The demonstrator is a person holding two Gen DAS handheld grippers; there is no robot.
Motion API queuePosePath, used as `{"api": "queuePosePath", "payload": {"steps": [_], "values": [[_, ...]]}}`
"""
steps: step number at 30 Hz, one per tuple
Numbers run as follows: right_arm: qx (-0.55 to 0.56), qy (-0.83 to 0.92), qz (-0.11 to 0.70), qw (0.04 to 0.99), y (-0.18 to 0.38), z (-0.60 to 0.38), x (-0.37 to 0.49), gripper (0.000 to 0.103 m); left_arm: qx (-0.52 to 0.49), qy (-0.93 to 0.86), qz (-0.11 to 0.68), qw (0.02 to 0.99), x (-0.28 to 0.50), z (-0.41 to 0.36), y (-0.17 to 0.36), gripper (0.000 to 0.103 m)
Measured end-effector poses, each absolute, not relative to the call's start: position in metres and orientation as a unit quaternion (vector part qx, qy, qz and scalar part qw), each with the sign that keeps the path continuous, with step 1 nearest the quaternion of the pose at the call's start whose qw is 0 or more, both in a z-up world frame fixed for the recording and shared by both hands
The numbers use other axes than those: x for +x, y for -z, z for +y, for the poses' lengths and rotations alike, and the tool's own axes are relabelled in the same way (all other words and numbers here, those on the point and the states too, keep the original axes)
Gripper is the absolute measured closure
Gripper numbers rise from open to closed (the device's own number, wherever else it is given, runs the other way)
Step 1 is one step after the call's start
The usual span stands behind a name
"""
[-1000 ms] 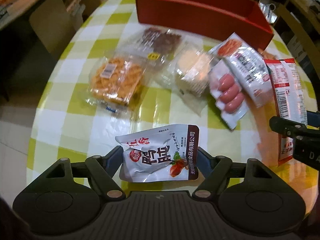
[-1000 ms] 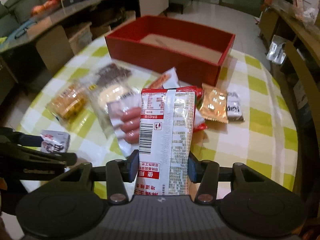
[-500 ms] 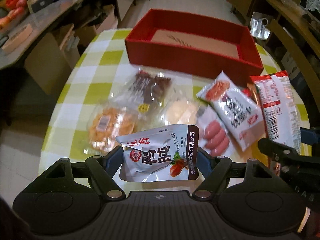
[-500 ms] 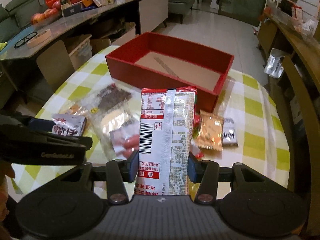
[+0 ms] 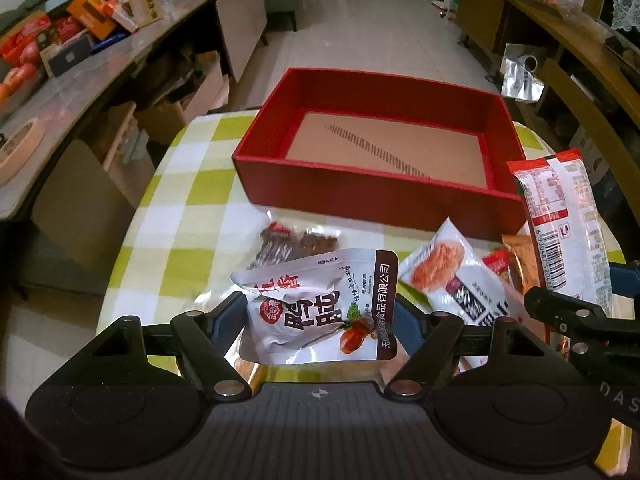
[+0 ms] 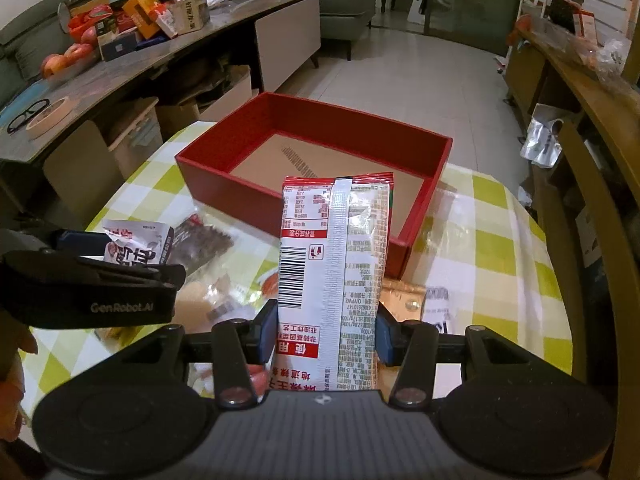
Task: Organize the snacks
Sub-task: 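Lift both held packages and carry them over the red box, then lower the white pouch into the box with the left tool while the right tool releases its package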
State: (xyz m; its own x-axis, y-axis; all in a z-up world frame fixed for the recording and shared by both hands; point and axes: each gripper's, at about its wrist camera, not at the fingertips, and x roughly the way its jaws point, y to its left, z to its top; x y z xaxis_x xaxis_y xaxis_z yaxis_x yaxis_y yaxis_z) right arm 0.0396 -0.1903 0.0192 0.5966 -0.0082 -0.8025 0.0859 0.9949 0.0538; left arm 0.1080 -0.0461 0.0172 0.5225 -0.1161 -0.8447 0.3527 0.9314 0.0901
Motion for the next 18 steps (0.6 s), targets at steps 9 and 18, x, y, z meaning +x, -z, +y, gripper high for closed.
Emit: {"api": "queuePosePath", "payload": {"steps": [9,18], "values": [[0.040,0.028,0.448,0.893,-0.018,-0.199,0.069,0.048,0.140,0.134,0.455,0.869,0.130,-0.063,-0.018,0.022],[0.053,0.040,0.446,0.892,-0.015,-0.219,0.101,0.048,0.135,0.136,0.451,0.872,0.159,-0.075,-0.019,0.022]]}}
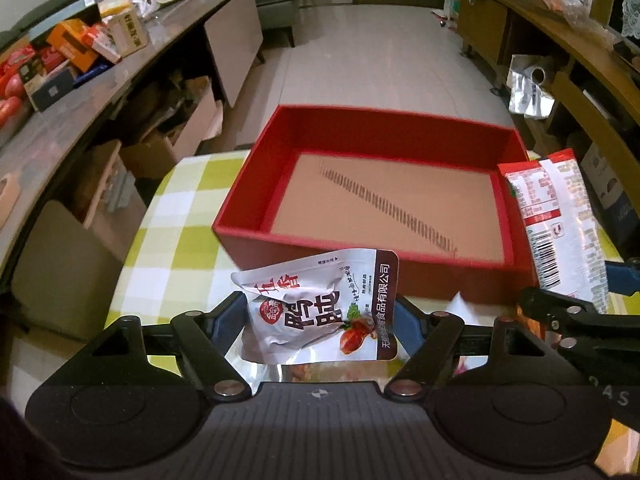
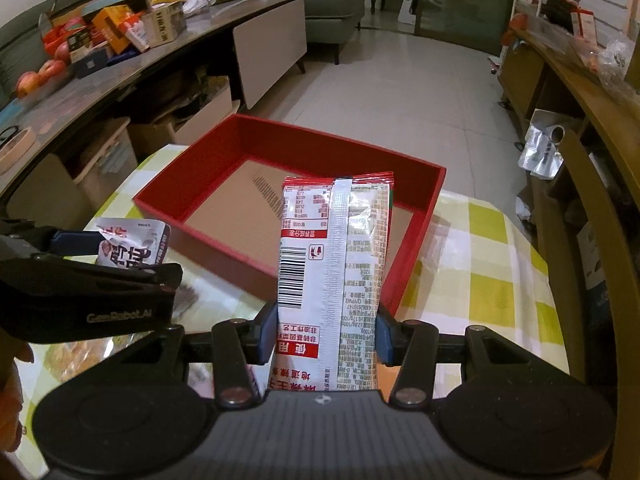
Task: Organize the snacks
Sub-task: 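Lower the white pouch into the box with the left tool while the right tool releases its package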
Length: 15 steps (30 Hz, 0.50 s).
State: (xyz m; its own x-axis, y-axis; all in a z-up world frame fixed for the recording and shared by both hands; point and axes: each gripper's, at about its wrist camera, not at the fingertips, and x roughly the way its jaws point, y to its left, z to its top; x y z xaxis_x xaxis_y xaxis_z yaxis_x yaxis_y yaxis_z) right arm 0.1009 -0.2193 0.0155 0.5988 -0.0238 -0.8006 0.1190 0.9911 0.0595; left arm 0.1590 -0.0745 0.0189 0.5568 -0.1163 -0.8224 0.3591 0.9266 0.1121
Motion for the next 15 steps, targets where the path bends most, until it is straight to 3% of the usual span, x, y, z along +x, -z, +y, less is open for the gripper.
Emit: {"api": "queuePosePath", "payload": {"steps": [15], "values": [[0.070,0.045,0.445,0.892,0.003,-0.245,0.165,0.048,0.099,0.134,0.443,0.881,0.226,-0.096,-0.018,0.022]]}}
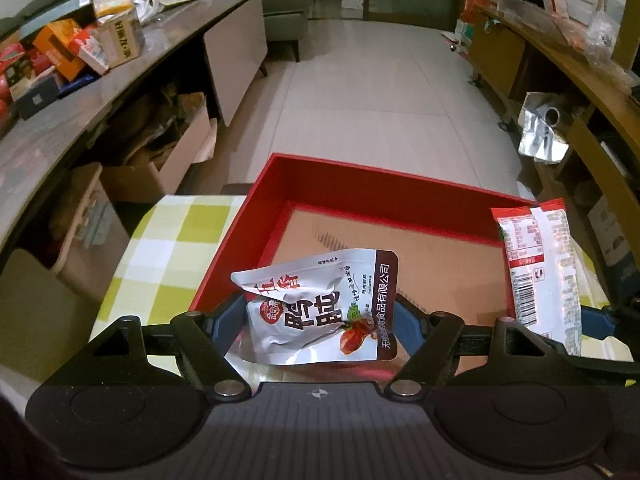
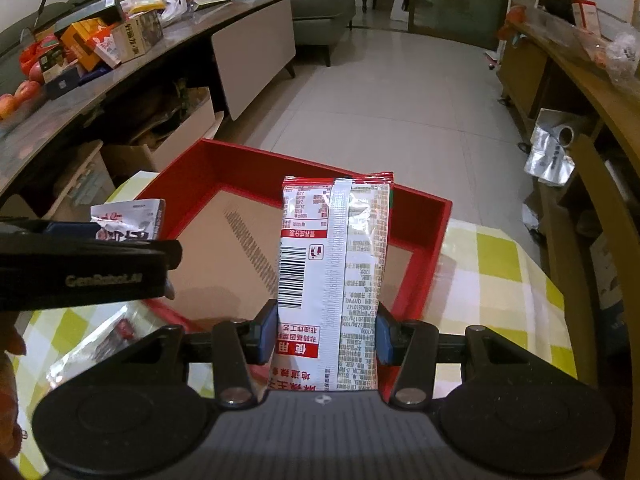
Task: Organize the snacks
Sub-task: 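Lower the white pouch into the box with the left tool while the right tool releases its package, then withdraw both open tools from the box back over the remaining snacks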
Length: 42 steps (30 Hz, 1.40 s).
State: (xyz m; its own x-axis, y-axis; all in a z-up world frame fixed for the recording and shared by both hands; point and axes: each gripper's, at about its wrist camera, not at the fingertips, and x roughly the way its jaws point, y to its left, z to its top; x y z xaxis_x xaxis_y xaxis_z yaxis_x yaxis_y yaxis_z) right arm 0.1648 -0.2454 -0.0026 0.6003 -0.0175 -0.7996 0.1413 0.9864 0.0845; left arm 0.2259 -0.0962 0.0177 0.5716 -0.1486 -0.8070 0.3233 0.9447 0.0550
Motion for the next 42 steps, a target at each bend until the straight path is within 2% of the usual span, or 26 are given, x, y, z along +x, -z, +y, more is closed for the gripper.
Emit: {"api": "queuePosePath", "payload": {"steps": [8,17,20,23,42], "values": [[0.085,0.036,0.452,0.887,0.027,-0.253,0.192,0.049,0.116,0.130,0.454,0.874,0.250,-0.113,0.007,0.021],[0.073,0.036,0.475,0.876,0.048,-0.255,0.204,0.050,0.143,0.113,0.479,0.859,0.259,-0.110,0.028,0.016],[0.072,0.041,0.470,0.879,0.040,-0.255,0.201,0.050,0.147,0.109,0.478,0.859,0.256,-0.109,0.025,0.014],[0.076,0.046,0.461,0.883,0.030,-0.257,0.197,0.049,0.151,0.110,0.470,0.862,0.252,-0.108,0.019,0.002],[0.033,0.039,0.453,0.890,-0.011,-0.225,0.147,0.047,0.163,0.103,0.438,0.878,0.203,-0.087,-0.015,0.001]]}}
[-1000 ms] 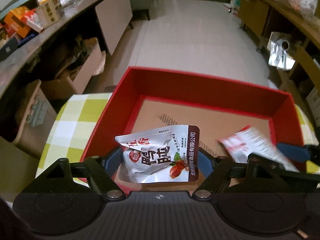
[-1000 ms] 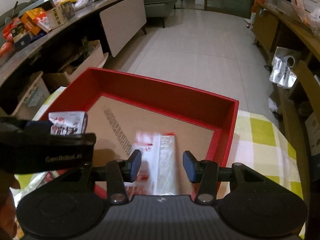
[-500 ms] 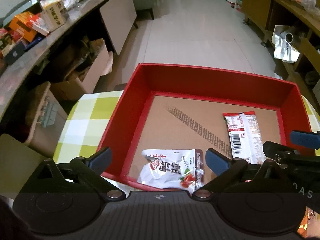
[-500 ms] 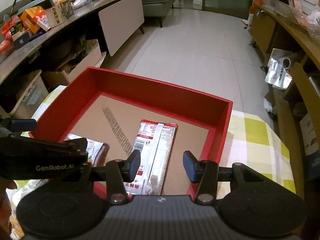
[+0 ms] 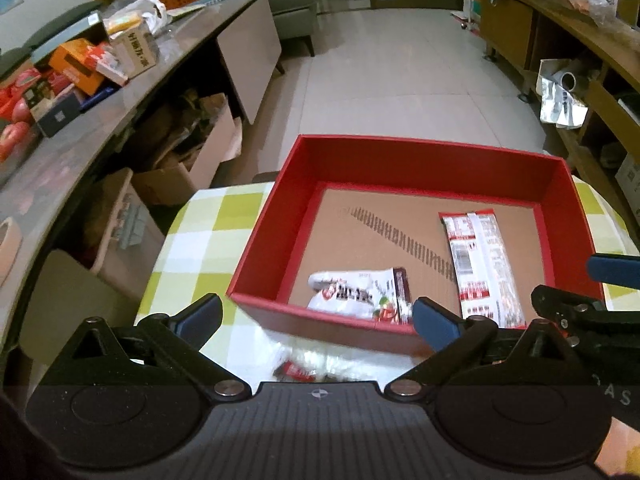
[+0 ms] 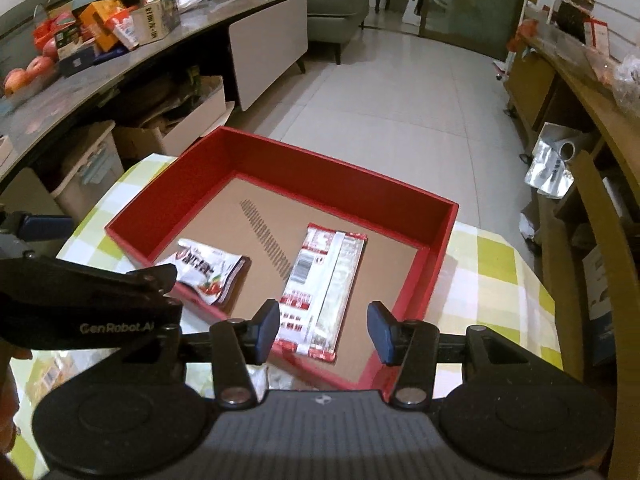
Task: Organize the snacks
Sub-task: 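Withdraw both open tools from the box back over the remaining snacks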
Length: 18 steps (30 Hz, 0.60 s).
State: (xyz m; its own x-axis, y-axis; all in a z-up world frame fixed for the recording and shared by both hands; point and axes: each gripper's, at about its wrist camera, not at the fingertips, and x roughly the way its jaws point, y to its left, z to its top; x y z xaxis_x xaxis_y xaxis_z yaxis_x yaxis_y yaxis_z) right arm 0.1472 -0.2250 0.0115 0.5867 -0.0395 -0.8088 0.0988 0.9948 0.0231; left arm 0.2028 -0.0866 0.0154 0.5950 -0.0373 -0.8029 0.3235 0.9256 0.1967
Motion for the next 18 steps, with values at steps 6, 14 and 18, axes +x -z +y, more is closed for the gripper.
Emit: {"api": "queuePosePath", "payload": {"steps": [6,14,18], "values": [[0.030,0.040,0.459,0.887,-0.012,-0.220,0.129,0.047,0.173,0.104,0.442,0.874,0.186,-0.078,-0.015,0.001],[0.012,0.024,0.461,0.887,-0.015,-0.202,0.111,0.046,0.184,0.107,0.447,0.869,0.162,-0.064,-0.015,0.001],[0.001,0.015,0.466,0.885,-0.013,-0.193,0.103,0.045,0.195,0.107,0.451,0.864,0.151,-0.058,-0.013,0.001]]}}
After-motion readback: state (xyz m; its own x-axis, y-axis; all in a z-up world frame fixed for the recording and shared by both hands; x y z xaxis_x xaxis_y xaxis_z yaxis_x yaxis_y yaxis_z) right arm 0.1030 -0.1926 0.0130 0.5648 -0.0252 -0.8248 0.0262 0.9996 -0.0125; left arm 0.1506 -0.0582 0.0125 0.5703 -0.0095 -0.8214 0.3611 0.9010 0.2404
